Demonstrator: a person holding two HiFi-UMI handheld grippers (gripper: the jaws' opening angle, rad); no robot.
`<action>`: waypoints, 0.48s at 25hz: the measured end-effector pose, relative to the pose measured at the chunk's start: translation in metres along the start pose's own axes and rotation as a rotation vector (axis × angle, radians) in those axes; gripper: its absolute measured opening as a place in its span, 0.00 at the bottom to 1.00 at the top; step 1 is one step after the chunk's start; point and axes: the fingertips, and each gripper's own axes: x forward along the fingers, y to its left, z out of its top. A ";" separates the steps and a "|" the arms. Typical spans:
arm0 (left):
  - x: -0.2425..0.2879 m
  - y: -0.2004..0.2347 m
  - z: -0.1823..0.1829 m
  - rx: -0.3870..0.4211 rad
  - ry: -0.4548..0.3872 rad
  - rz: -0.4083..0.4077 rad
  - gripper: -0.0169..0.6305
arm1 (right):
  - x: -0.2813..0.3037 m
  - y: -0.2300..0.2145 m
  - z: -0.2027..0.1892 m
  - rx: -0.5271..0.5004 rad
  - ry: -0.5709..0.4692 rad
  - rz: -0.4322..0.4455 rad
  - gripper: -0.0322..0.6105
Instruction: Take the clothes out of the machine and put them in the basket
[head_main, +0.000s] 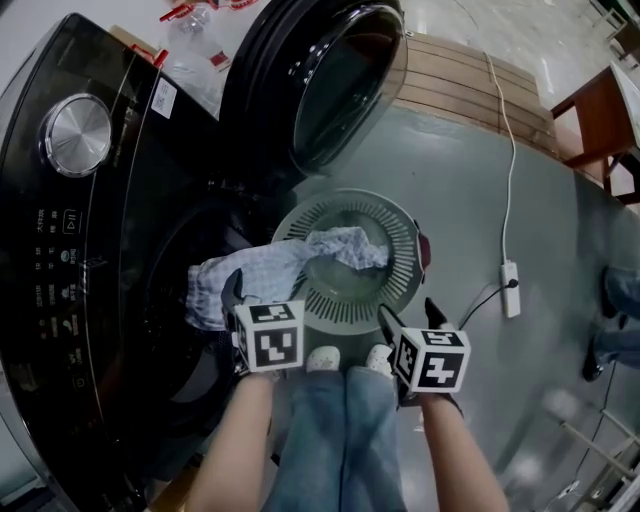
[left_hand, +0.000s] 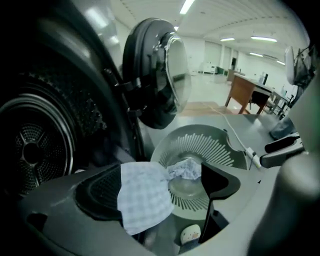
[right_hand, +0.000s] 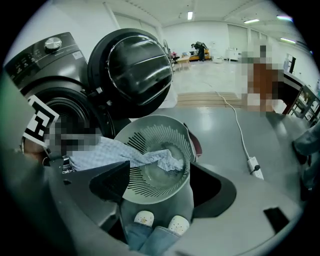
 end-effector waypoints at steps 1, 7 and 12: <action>0.000 0.011 -0.010 -0.016 0.020 0.021 0.76 | 0.002 0.002 -0.001 -0.003 0.003 0.002 0.63; -0.006 0.067 -0.054 -0.051 0.102 0.168 0.81 | 0.012 0.020 -0.005 -0.029 0.021 0.017 0.63; -0.007 0.105 -0.089 -0.075 0.159 0.262 0.86 | 0.018 0.039 -0.009 -0.052 0.035 0.034 0.63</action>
